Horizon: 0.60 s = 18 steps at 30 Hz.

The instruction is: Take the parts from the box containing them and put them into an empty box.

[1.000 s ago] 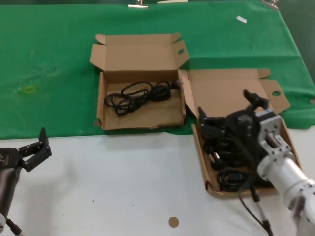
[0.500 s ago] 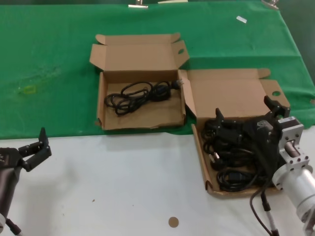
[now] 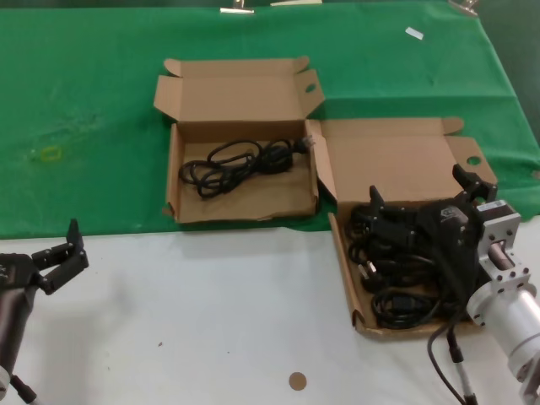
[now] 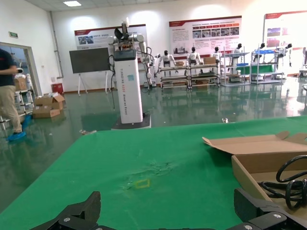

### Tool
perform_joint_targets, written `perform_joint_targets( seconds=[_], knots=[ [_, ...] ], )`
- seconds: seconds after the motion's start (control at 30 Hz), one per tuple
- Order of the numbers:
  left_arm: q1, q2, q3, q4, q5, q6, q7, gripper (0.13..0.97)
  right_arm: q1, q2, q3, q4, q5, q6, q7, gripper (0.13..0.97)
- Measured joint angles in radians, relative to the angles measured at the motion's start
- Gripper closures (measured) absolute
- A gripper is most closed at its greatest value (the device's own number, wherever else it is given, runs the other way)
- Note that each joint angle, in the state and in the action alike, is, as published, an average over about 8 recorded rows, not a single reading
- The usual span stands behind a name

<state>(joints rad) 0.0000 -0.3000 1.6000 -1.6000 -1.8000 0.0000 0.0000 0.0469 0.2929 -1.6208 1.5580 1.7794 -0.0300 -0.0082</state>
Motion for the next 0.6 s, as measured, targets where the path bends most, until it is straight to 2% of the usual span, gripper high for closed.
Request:
perform_joint_targets(
  seconds=[0.6],
  knots=[
    [0.000, 0.000, 0.000, 0.000, 0.000, 0.000, 0.000, 0.132, 0.000, 0.000, 0.000, 0.000, 0.000, 0.000, 0.000, 0.129]
  ],
)
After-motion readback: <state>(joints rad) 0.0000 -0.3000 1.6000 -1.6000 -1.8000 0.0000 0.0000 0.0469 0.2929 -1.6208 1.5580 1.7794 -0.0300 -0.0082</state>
